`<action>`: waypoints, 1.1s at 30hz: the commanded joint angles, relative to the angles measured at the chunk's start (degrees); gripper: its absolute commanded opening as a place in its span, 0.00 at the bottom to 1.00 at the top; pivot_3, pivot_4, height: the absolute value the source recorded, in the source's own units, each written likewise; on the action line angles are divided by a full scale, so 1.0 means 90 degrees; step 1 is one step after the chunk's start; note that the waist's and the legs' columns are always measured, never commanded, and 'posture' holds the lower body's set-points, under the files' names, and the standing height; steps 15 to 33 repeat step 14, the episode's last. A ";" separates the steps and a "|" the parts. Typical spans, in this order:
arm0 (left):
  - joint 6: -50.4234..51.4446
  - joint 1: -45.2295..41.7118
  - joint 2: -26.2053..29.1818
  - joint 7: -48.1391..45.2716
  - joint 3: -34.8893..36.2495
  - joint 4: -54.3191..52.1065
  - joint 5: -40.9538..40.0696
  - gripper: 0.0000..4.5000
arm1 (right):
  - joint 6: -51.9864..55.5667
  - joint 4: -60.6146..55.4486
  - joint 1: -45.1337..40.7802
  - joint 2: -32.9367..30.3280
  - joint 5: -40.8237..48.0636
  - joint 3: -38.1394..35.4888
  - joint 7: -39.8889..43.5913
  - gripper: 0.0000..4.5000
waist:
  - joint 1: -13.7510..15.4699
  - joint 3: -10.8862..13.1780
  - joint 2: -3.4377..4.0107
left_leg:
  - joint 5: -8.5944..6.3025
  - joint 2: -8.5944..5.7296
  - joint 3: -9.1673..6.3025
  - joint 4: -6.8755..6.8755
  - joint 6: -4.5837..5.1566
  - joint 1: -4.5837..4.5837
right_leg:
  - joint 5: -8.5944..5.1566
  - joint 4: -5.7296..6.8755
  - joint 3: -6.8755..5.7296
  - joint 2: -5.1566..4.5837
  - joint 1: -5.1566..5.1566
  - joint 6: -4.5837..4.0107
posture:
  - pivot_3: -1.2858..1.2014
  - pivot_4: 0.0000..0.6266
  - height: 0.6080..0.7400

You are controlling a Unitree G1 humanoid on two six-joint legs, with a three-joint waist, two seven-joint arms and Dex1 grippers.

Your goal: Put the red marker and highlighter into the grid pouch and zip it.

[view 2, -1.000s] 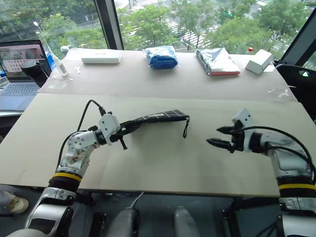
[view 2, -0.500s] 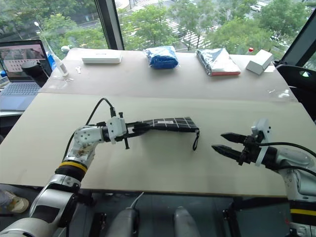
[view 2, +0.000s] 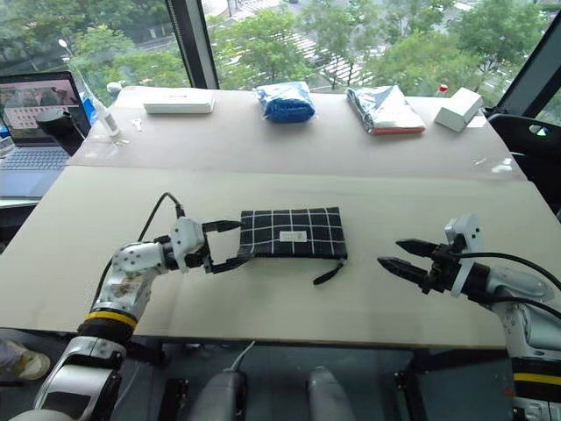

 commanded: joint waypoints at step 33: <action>0.3342 0.2264 0.0595 0.2245 0.2633 -0.3204 -0.1694 0.89 | -0.0553 0.1316 -0.0898 -0.0130 -0.0432 0.0250 0.0413 0.89 | -0.0023 0.0002 -0.0002 | 0.0000 0.0007 0.0001 0.0001 -0.0001 0.0009 | -0.0020 -0.0003 -0.0012 -0.0001 0.0008 0.0006 | 0.52 0.24 1.00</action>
